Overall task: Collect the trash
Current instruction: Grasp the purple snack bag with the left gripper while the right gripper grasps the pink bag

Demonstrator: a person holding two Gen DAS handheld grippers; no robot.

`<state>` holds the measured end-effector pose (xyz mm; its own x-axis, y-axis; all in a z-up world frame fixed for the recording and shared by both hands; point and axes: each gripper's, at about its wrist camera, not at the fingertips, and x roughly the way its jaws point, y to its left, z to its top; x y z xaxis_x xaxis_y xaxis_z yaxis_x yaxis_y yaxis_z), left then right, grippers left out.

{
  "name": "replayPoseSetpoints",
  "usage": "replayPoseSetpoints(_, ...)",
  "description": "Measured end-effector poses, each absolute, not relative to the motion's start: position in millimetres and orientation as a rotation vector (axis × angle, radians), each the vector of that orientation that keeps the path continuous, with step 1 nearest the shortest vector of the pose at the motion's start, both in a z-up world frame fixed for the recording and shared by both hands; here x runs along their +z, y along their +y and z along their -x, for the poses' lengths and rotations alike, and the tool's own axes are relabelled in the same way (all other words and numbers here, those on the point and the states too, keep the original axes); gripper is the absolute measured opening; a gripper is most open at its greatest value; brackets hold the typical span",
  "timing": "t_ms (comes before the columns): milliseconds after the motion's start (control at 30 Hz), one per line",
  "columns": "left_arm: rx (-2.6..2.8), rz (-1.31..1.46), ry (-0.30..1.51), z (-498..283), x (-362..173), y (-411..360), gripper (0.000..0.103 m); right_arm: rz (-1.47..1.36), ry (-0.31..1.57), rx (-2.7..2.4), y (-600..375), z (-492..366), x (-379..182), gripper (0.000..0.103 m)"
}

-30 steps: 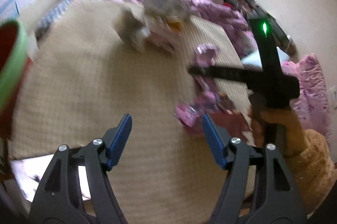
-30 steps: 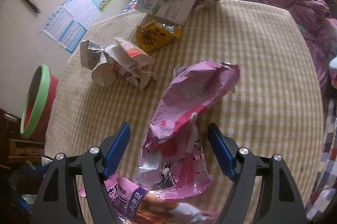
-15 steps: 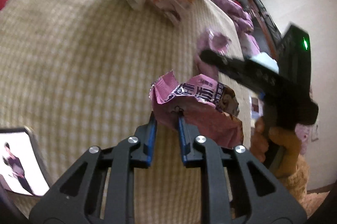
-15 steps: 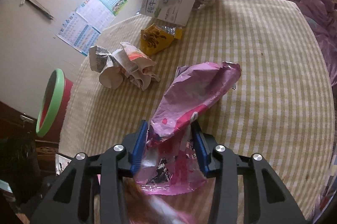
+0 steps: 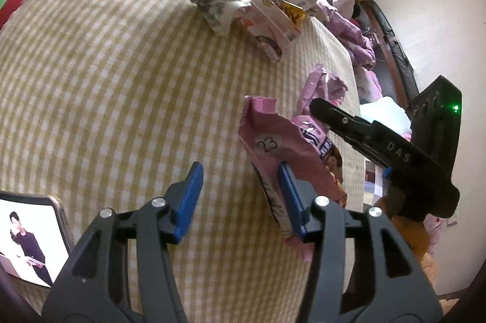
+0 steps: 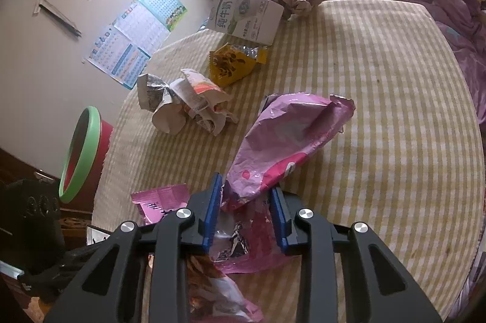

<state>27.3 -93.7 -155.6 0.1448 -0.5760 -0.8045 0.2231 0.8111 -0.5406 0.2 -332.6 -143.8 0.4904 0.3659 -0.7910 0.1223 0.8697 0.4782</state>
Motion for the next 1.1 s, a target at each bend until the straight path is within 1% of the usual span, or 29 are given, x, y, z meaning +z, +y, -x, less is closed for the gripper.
replayPoseSetpoints(33, -0.595, 0.324, 1.306, -28, -156, -96, 0.038, -0.519, 1.059, 0.157, -331, 1, -143, 0.029)
replayPoseSetpoints(67, -0.601, 0.326, 1.307, -28, -156, -97, 0.031, -0.519, 1.056, 0.16, -328, 1, -142, 0.029)
replayPoseSetpoints(100, -0.604, 0.326, 1.308, -29, -155, -100, 0.019, -0.521, 1.05, 0.16, -327, 3, -141, 0.028)
replayPoseSetpoints(167, -0.606, 0.328, 1.304, -29, -155, -103, 0.01, -0.523, 1.033, 0.155, -325, 4, -136, 0.027)
replayPoseSetpoints(200, -0.604, 0.328, 1.302, -28, -153, -101, 0.001, -0.522, 1.022, 0.152, -325, 6, -133, 0.027)
replayPoseSetpoints(400, -0.583, 0.356, 1.24, -26, -136, -86, 0.0, -0.524, 0.974, 0.141, -324, 7, -117, 0.027)
replayPoseSetpoints(533, -0.553, 0.336, 1.17, -24, -119, -73, 0.0, -0.515, 0.958, 0.144, -321, 6, -109, 0.027)
replayPoseSetpoints(600, -0.541, 0.321, 1.164, -24, -118, -72, 0.0, -0.512, 0.954, 0.144, -320, 6, -107, 0.027)
replayPoseSetpoints(667, -0.547, 0.326, 1.159, -25, -115, -74, 0.002, -0.51, 0.951, 0.141, -319, 6, -107, 0.027)
replayPoseSetpoints(700, -0.553, 0.32, 1.156, -24, -114, -75, 0.006, -0.51, 0.95, 0.136, -320, 6, -106, 0.027)
replayPoseSetpoints(733, -0.561, 0.304, 1.15, -21, -112, -75, 0.02, -0.51, 0.949, 0.132, -320, 6, -107, 0.027)
replayPoseSetpoints(767, -0.572, 0.29, 1.138, -18, -110, -76, 0.029, -0.512, 0.945, 0.121, -322, 6, -107, 0.027)
replayPoseSetpoints(800, -0.577, 0.282, 1.129, -15, -108, -77, 0.047, -0.514, 0.94, 0.111, -325, 7, -106, 0.027)
replayPoseSetpoints(833, -0.586, 0.274, 1.117, -13, -105, -84, 0.06, -0.518, 0.93, 0.093, -329, 9, -105, 0.027)
replayPoseSetpoints(867, -0.599, 0.272, 1.115, -13, -105, -87, 0.062, -0.519, 0.924, 0.079, -332, 11, -104, 0.027)
replayPoseSetpoints(967, -0.634, 0.219, 1.136, -10, -109, -106, 0.062, -0.529, 0.91, 0.04, -345, 15, -101, 0.027)
replayPoseSetpoints(1100, -0.635, 0.175, 1.199, -7, -129, -121, 0.063, -0.534, 0.897, 0.008, -356, 21, -99, 0.028)
